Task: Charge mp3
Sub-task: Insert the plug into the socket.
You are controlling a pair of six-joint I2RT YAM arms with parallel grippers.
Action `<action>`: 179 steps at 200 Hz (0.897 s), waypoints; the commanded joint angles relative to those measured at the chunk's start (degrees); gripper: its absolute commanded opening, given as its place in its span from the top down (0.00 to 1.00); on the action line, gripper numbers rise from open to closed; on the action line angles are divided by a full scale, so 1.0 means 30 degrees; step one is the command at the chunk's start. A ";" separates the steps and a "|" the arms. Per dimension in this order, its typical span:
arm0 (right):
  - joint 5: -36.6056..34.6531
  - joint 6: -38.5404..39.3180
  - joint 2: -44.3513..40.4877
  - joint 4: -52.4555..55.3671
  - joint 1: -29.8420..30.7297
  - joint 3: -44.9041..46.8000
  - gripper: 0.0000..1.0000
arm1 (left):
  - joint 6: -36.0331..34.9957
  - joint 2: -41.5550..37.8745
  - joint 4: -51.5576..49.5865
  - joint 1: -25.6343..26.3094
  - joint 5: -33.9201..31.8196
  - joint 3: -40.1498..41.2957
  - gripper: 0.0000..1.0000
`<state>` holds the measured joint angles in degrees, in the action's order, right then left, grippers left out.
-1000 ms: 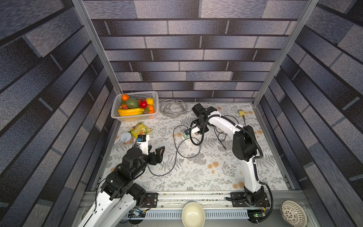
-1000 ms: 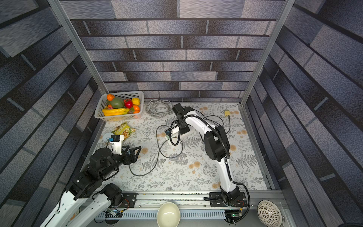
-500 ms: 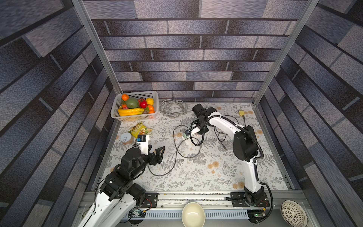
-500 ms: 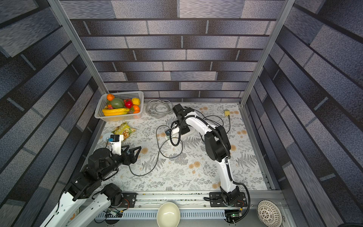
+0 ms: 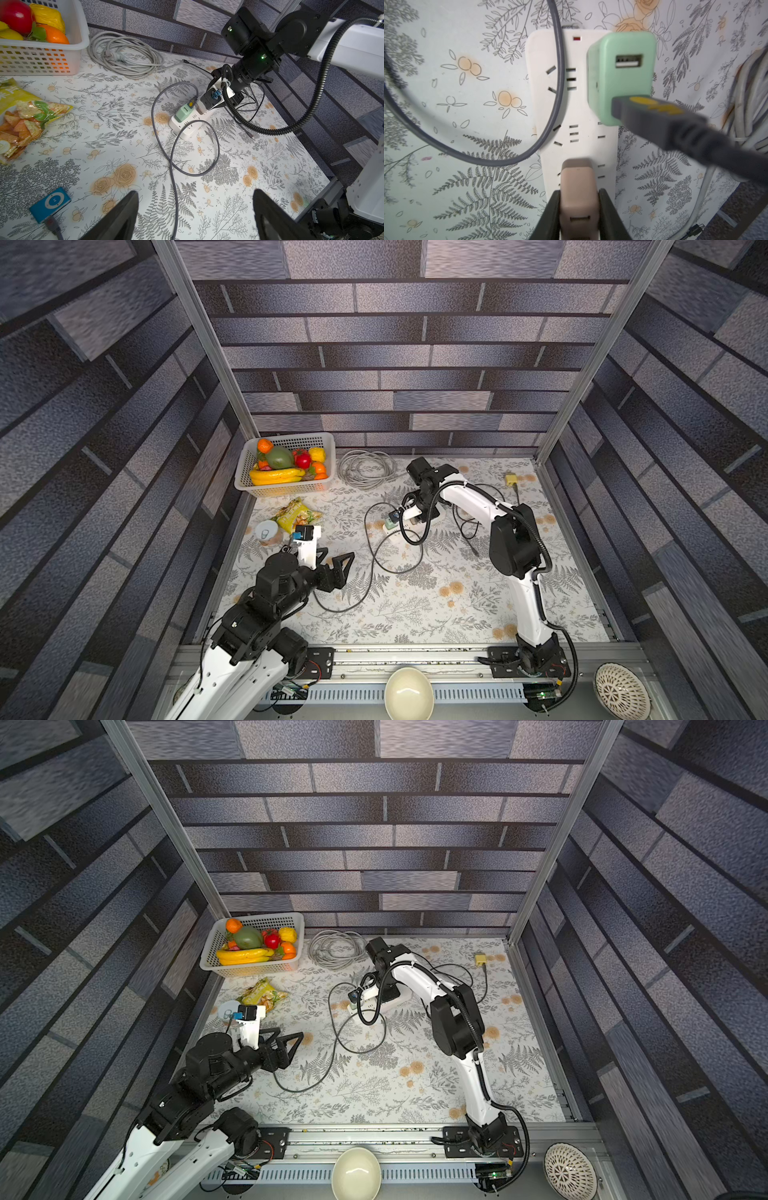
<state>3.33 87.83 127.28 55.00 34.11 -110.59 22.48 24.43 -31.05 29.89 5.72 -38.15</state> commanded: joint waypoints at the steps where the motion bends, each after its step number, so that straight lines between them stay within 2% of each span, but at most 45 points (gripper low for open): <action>1: 0.0538 -0.0722 0.3173 0.1089 0.0173 0.2032 1.00 | -0.0169 -0.0129 0.0207 -0.0061 0.0608 -0.0312 0.12; 18: 0.0273 -0.1586 0.3362 0.0915 0.0261 0.1497 0.98 | -0.0169 -0.0253 0.0139 -0.0061 0.0490 -0.0293 0.12; 39: 0.0550 -0.2805 0.3082 0.0384 0.0254 0.0315 0.78 | -0.0089 -0.0261 0.0126 -0.0061 0.0451 -0.0261 0.12; 70: -0.0407 -0.4186 0.2687 -0.0378 0.0237 -0.1863 0.62 | 0.0035 -0.0516 0.0070 -0.0061 0.0205 -0.0157 0.12; 104: 0.0390 -0.4847 0.1325 -0.1014 0.0245 -0.2892 0.38 | 0.0117 -0.0810 -0.0145 -0.0061 -0.0042 -0.0305 0.11; 118: 0.0727 -0.5363 0.0529 -0.1423 0.0262 -0.2894 0.34 | 0.0124 -0.0876 -0.0248 -0.0065 -0.0150 -0.0349 0.10; 146: 0.1710 -0.6510 -0.2141 -0.2358 0.0262 -0.1383 0.24 | 0.0091 -0.1015 -0.0366 -0.0076 -0.0211 -0.0436 0.10; 179: 0.1987 -0.8113 -0.6960 -0.4114 0.0260 0.3684 0.21 | 0.0164 -0.1140 -0.0091 -0.0104 -0.0225 -0.0353 0.09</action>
<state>6.44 68.84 117.16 46.46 34.39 -107.63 22.50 21.87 -31.35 29.89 5.58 -38.17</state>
